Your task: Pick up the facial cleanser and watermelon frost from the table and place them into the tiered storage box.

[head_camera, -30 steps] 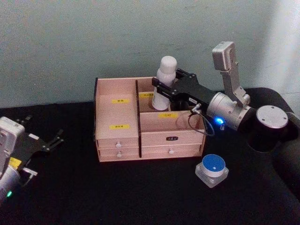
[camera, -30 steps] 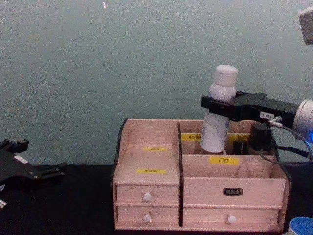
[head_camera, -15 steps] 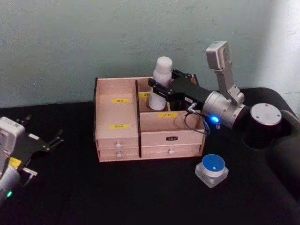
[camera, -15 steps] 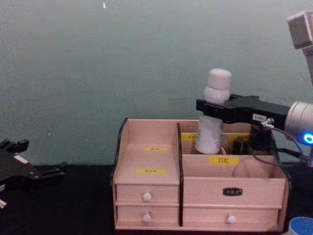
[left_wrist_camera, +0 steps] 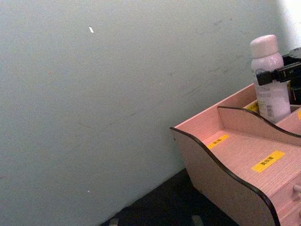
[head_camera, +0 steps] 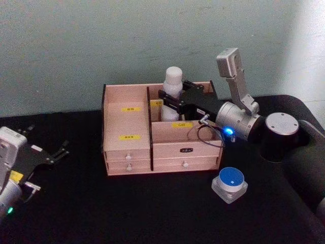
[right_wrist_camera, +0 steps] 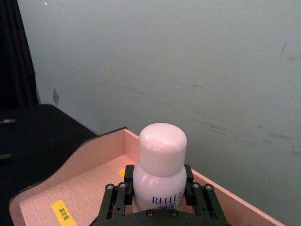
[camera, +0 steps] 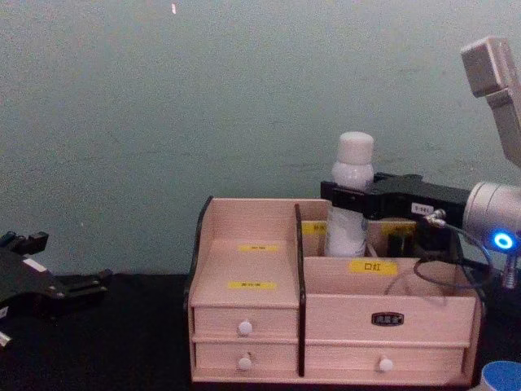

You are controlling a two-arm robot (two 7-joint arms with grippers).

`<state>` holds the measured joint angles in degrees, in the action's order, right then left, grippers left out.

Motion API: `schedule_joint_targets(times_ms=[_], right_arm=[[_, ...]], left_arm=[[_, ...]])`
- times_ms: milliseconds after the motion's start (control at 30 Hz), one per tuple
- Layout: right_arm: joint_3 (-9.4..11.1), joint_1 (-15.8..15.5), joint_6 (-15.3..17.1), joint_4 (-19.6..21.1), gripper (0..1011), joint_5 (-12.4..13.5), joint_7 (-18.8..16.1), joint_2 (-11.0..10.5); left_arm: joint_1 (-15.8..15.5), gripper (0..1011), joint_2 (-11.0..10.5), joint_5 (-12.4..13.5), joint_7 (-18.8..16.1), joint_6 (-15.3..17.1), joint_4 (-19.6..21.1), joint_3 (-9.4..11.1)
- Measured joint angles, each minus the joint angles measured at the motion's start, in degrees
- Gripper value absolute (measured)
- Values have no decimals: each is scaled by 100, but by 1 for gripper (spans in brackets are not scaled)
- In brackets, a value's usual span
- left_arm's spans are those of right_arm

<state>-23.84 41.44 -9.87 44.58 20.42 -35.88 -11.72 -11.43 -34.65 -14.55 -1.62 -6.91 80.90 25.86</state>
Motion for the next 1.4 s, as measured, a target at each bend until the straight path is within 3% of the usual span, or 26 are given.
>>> schedule_joint_targets(times_ms=[367, 1000, 1400], right_arm=[[7, 94, 50, -237, 600, -59, -51, 67], [19, 95, 69, -248, 602, -72, -48, 73], [19, 90, 64, -240, 914, -63, -47, 68]], left_arm=[[0, 1001, 0, 0, 0, 0, 0, 0], [0, 1001, 0, 0, 0, 0, 0, 0], [0, 1001, 0, 0, 0, 0, 0, 0]])
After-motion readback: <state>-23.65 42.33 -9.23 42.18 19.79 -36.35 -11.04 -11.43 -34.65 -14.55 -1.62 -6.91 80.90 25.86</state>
